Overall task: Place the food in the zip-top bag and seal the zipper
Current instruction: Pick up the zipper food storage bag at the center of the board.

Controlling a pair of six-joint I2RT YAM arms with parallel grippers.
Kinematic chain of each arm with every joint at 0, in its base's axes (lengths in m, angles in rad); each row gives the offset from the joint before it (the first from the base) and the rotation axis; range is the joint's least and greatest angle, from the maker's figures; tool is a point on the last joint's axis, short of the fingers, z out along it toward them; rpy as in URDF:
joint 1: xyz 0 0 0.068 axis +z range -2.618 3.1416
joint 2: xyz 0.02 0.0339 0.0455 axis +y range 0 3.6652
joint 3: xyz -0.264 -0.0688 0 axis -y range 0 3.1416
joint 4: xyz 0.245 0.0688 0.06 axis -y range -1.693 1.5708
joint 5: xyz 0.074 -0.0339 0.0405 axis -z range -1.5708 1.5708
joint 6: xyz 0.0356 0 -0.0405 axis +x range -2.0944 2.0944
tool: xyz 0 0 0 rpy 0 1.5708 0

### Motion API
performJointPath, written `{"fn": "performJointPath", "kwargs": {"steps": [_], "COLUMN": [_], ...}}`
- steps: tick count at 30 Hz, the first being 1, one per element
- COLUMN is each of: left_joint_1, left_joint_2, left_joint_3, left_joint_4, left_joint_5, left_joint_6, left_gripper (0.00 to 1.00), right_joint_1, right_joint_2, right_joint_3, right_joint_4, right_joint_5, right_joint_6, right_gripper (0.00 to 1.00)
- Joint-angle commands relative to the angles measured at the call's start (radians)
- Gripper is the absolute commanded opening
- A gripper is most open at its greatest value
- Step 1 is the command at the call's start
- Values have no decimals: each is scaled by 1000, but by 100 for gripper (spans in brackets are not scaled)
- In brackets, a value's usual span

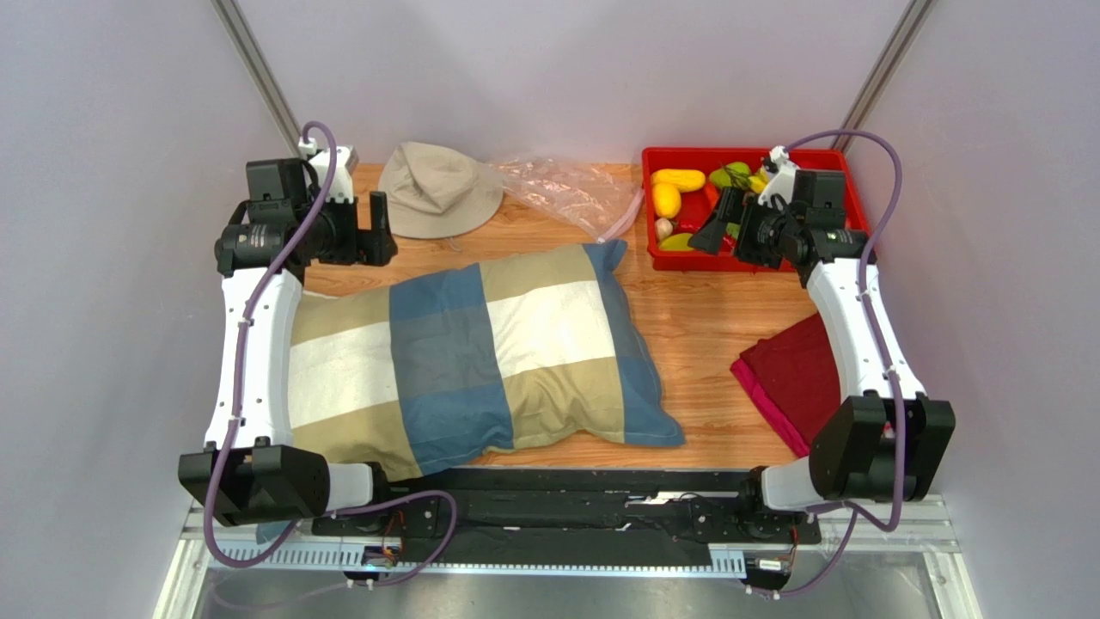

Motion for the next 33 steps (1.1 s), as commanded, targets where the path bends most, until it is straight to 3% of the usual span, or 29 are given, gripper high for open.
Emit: {"fn": "performJointPath", "kwargs": {"steps": [1, 7, 10, 14, 19, 26, 33], "left_joint_1": [-29, -173, -274, -354, -444, -502, -533], "left_joint_2": [-3, 107, 170, 284, 477, 811, 974], "left_joint_3": [81, 178, 192, 169, 251, 449, 541], "left_joint_4": [84, 173, 278, 496, 570, 639, 624], "left_joint_5": [-49, -62, -6, 191, 257, 264, 291], "left_joint_6": [49, 249, 403, 621, 922, 1047, 1219], "left_gripper": [99, 99, 99, 96, 97, 89, 84], "right_joint_1": [2, 1, 2, 2, 2, 2, 2], "right_joint_2": [47, 106, 115, 144, 172, 198, 238], "right_joint_3": [54, 78, 74, 69, 93, 112, 126], "right_joint_4": [115, 139, 145, 158, 147, 132, 119], "right_joint_5": [-63, -87, -86, -106, -120, -117, -117], "right_joint_6": [115, 166, 180, 209, 218, 200, 194], "right_gripper": [100, 100, 100, 100, 100, 100, 100]}}
